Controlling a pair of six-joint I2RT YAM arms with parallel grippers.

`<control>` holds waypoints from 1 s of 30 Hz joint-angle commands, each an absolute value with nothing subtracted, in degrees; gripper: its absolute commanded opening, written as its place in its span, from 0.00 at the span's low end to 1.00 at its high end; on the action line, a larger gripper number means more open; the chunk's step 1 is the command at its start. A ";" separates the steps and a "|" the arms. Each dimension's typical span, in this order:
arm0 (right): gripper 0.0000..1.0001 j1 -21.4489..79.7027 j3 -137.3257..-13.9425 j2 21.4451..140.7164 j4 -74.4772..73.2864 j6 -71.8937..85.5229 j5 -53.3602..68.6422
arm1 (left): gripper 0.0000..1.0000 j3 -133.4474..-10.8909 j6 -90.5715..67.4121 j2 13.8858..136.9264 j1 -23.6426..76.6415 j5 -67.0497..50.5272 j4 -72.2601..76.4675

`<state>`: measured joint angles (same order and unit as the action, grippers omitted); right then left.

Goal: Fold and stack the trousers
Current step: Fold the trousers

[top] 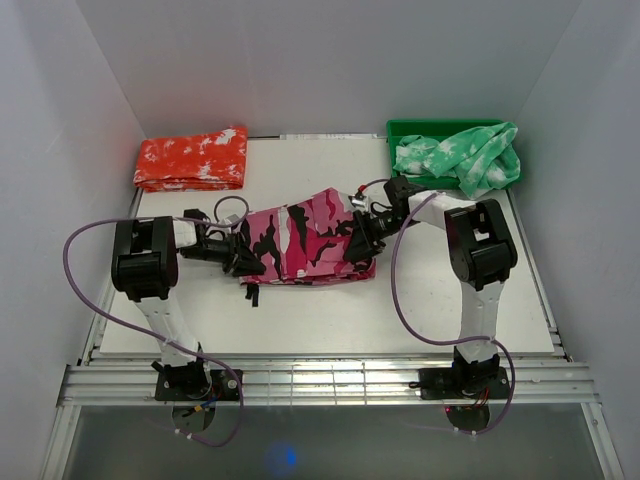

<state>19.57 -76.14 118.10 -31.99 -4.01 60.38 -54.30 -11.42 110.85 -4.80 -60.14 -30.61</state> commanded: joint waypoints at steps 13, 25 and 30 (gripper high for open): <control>0.64 17.93 -107.47 126.36 -21.80 10.89 59.59 | 0.41 -65.39 -19.14 100.36 -1.76 -61.44 -11.18; 0.51 16.97 -110.48 142.29 -14.15 11.87 41.34 | 0.43 -64.69 -19.27 118.82 -6.84 -49.92 -9.05; 0.53 15.99 -109.78 139.76 -15.99 10.03 39.72 | 0.43 -68.11 -15.47 119.62 -9.05 -48.85 -14.49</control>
<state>17.76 -109.95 140.90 -15.18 14.28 50.15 -66.74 -21.61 118.39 -5.87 -58.59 -9.96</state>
